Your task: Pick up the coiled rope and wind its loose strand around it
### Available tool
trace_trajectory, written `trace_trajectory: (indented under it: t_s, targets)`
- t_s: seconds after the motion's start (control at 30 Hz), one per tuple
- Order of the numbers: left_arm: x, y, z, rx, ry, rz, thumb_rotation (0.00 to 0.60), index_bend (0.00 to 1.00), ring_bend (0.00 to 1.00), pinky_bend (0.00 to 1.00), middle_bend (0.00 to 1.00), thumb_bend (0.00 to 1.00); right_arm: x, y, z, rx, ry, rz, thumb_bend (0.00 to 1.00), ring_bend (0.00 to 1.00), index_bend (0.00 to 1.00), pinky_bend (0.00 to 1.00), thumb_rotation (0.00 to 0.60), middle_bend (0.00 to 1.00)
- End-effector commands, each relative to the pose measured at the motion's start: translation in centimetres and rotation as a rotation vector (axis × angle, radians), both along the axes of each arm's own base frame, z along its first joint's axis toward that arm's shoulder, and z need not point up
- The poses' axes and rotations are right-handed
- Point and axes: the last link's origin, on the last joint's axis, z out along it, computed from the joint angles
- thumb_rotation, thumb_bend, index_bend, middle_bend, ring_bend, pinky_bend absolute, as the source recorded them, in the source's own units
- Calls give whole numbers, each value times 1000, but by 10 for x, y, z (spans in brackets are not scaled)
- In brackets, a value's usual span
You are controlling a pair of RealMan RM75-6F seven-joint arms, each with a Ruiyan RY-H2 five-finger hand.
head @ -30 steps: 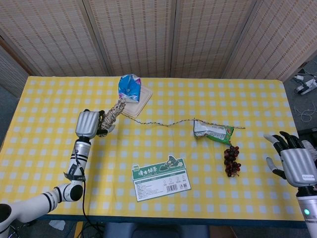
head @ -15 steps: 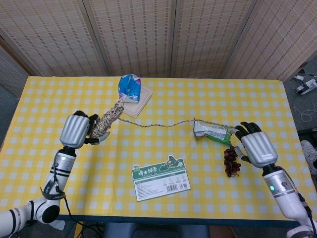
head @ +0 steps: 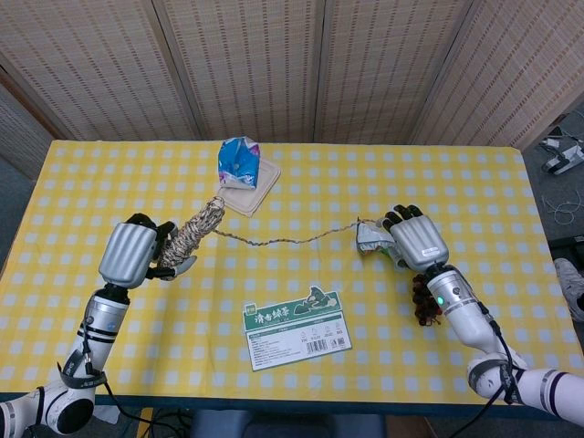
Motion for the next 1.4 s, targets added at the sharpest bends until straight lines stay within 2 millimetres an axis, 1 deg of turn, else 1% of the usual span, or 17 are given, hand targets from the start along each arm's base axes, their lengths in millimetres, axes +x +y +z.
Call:
trace_trajectory:
  t_s: [0.03, 0.1, 0.27, 0.6, 0.83, 1.03, 1.27, 1.4]
  targets:
    - [0, -2, 1, 0, 1, 0, 354, 731, 674, 388, 840, 232, 6, -14, -19, 16, 10, -8, 369, 157, 284, 184, 600, 277]
    - [0, -2, 2, 1, 3, 1, 353, 731, 674, 388, 840, 232, 8, -21, -27, 13, 13, -14, 361, 157, 284, 184, 600, 277]
    - [2, -5, 3, 1, 6, -2, 352, 731, 674, 388, 839, 232, 16, -36, -45, 21, 28, -24, 299, 158, 284, 184, 600, 277]
    - [5, -10, 3, 8, 19, -13, 352, 731, 674, 388, 840, 232, 24, -63, -70, 18, 51, -50, 296, 157, 301, 184, 600, 277]
    - [6, -11, 3, 10, 28, -13, 351, 731, 674, 388, 840, 232, 33, -69, -88, 36, 72, -37, 303, 158, 320, 185, 600, 277]
    - [6, -12, 2, 11, 31, -14, 354, 731, 674, 388, 840, 232, 42, -73, -100, 26, 85, -28, 304, 157, 370, 188, 600, 277]
    - [6, -13, 2, 12, 31, -18, 354, 731, 675, 388, 840, 232, 49, -77, -108, 22, 87, -25, 306, 157, 439, 195, 600, 284]
    - [5, -13, 3, 14, 32, -17, 353, 731, 674, 388, 840, 233, 49, -80, -109, 18, 83, -32, 312, 160, 458, 199, 600, 288]
